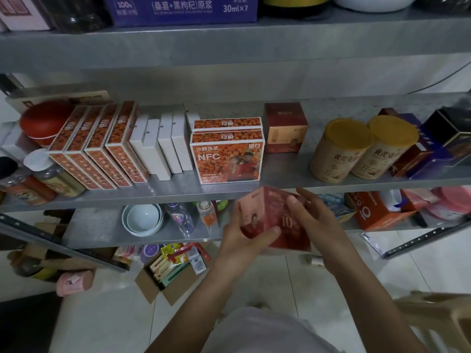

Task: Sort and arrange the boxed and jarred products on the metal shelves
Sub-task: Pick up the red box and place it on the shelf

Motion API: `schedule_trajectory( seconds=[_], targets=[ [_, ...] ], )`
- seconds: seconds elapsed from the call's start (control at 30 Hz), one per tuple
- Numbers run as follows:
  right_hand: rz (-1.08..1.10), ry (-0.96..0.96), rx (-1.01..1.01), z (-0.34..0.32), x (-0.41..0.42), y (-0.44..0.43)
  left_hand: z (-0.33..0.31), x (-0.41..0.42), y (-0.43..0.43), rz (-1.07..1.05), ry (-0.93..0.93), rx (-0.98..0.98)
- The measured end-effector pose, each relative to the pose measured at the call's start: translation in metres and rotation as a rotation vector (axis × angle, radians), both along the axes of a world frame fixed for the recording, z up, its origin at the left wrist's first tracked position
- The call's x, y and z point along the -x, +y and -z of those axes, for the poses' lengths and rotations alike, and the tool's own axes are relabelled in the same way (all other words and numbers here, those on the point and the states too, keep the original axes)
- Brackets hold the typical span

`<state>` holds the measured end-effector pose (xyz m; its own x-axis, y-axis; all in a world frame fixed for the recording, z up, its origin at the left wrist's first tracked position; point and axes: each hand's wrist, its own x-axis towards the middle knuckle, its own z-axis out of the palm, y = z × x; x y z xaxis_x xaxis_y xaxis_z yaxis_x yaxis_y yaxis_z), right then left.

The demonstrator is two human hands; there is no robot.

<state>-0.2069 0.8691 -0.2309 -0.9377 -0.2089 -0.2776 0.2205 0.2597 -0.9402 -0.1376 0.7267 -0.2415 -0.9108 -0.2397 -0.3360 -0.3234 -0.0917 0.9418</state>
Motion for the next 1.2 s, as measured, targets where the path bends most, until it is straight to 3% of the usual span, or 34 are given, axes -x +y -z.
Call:
schedule_trajectory(
  seconds=[0.1,0.23,0.43,0.63,0.8,0.93,1.2],
  targets=[
    [-0.155,-0.014,0.077,0.003,0.003,0.017,0.004,-0.001,-0.013,-0.058,-0.112,-0.242],
    [-0.414,0.076,0.075,0.014,0.006,0.038,0.004,0.000,-0.024,-0.042,-0.216,-0.386],
    [-0.457,0.138,0.126,0.012,0.013,0.047,-0.001,0.005,-0.013,0.009,-0.240,-0.513],
    [-0.310,0.257,0.139,0.013,0.019,0.061,-0.007,0.017,-0.001,0.150,-0.191,-0.363],
    [-0.237,0.121,0.249,0.009,0.030,0.076,-0.008,0.023,0.006,0.261,0.028,-0.146],
    [-0.246,0.078,0.280,0.005,0.038,0.078,-0.013,0.034,0.003,0.352,0.165,-0.104],
    [-0.284,0.065,0.256,-0.009,0.044,0.071,-0.016,0.054,0.000,0.177,0.233,-0.126]
  ],
)
